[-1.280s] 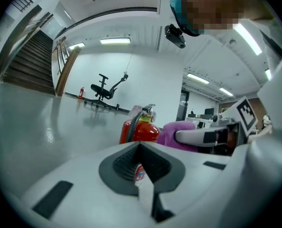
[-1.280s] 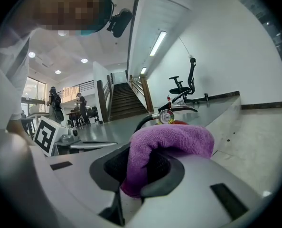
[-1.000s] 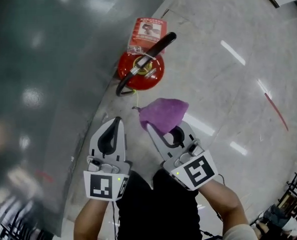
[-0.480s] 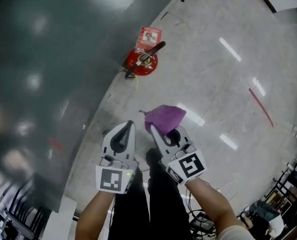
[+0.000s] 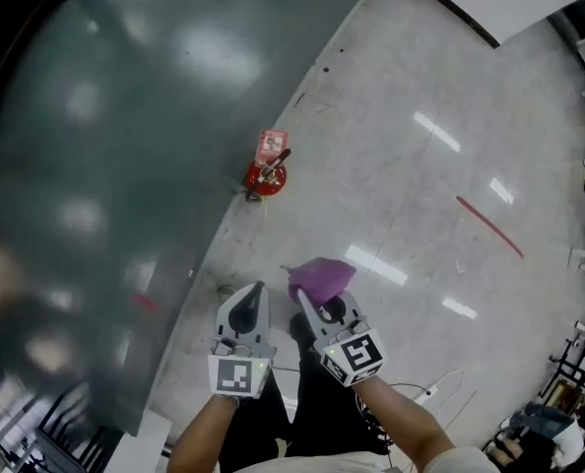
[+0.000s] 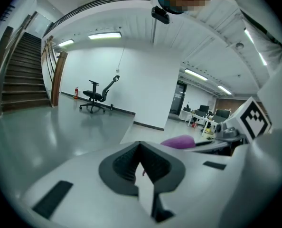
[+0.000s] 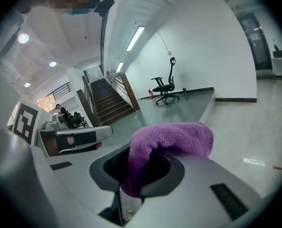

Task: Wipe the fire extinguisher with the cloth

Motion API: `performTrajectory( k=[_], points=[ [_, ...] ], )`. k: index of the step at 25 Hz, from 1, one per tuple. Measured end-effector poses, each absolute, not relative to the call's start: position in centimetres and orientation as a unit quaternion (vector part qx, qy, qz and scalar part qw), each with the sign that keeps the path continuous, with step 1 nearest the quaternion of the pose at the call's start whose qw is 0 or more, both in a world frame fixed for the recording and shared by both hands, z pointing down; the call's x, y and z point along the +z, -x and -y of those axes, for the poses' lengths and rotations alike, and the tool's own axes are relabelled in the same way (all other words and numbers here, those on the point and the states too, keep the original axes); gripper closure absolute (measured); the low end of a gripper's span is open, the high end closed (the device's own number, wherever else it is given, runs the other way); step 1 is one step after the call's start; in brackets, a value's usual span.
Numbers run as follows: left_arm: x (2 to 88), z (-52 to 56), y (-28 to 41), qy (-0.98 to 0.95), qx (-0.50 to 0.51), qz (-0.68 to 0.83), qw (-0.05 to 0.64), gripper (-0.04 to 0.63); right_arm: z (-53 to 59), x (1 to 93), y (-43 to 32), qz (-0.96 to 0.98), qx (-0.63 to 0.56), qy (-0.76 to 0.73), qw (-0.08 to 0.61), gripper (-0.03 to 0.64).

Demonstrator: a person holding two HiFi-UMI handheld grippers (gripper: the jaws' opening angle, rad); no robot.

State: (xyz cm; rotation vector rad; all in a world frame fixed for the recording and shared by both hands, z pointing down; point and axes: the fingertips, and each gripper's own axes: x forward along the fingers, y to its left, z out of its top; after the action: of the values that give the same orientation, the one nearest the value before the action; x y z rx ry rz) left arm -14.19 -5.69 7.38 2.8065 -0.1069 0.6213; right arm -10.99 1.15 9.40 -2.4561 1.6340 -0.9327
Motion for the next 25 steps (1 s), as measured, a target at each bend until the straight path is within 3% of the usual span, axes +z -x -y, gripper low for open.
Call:
performTrajectory(
  k=[10,25],
  points=[
    [-9.0,2.8,16.7,-0.979,0.167,0.045,0.111,0.591,-6.8,-9.3,11.8,-0.524,-0.213,0.825,0.013,0.554],
    [-17.6,1.6,17.4,-0.99,0.112,0.032,0.079,0.591,-6.7,-18.1,13.5,-0.533,-0.124,0.837,0.018,0.555]
  ],
)
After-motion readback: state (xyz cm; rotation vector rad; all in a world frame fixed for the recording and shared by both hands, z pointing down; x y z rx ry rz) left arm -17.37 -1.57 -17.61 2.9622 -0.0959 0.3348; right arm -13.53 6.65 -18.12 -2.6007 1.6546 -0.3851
